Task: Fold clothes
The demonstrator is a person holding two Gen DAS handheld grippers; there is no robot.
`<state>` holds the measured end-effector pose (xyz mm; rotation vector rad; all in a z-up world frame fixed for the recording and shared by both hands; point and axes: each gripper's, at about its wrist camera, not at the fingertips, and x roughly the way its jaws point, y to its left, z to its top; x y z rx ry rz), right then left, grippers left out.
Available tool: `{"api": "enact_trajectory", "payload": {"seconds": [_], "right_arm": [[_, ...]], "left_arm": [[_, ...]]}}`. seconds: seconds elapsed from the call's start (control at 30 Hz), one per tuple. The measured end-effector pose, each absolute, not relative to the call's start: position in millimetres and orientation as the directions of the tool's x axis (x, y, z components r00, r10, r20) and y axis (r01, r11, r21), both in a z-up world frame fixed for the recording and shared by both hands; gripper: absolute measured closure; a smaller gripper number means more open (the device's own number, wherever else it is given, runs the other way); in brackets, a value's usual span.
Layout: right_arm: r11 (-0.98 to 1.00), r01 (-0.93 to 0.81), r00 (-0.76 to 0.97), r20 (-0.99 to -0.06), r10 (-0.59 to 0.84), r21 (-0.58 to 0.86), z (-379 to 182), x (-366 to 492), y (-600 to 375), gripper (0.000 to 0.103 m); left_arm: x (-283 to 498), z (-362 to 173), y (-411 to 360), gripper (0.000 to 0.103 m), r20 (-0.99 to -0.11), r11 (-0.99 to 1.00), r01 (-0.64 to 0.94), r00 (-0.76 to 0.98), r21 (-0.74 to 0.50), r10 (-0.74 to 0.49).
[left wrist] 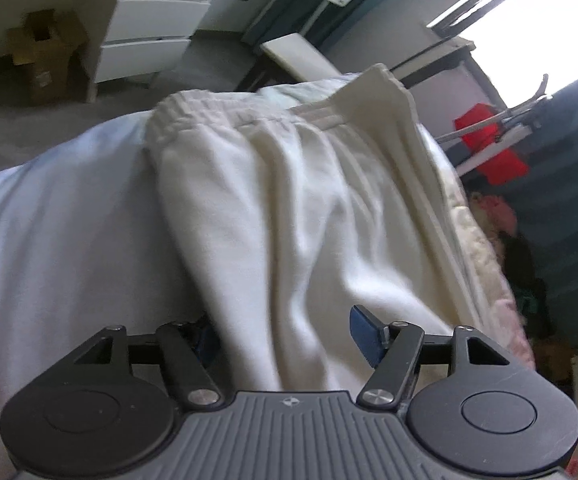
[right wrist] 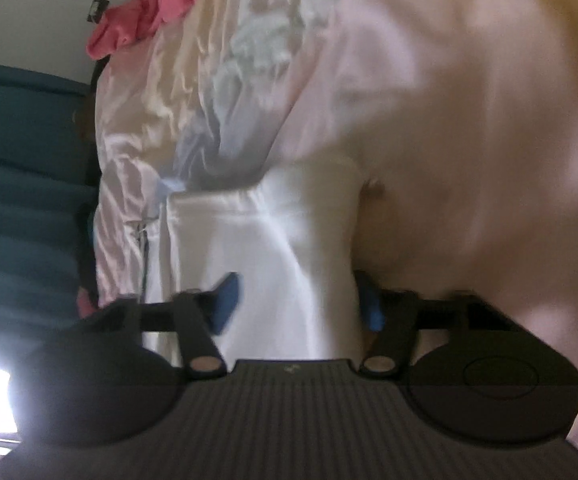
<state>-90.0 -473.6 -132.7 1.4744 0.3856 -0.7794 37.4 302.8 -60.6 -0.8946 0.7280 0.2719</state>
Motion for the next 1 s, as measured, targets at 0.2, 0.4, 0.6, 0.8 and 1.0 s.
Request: {"api": "enact_trajectory", "payload": {"seconds": [0.2,0.4,0.6,0.8,1.0], "right_arm": [[-0.013,0.646,0.736,-0.627,-0.254,0.763,-117,-84,-468,0.093],[0.020,0.642,0.739,-0.612,-0.281,0.766,-113,-78,-469,0.093],[0.058,0.636,0.745,-0.592,-0.308,0.770,-106,-79,-467,0.094],[0.124,0.656,0.732,-0.587,-0.346,0.745,-82,-89,-465,0.094],[0.297,0.617,0.775,-0.494,-0.394,0.729,-30,-49,-463,0.094]], "left_arm": [[35,-69,303,0.053,-0.670,0.578,-0.510,0.737,-0.637,-0.089],[44,-79,306,0.070,-0.679,0.575,-0.516,0.728,-0.635,-0.095],[37,-72,309,0.090,-0.667,0.562,-0.524,0.742,-0.640,-0.066],[18,-29,312,0.091,-0.504,0.524,-0.399,0.861,-0.753,-0.068],[58,19,307,0.091,-0.458,0.550,-0.347,0.886,-0.760,-0.075]]}}
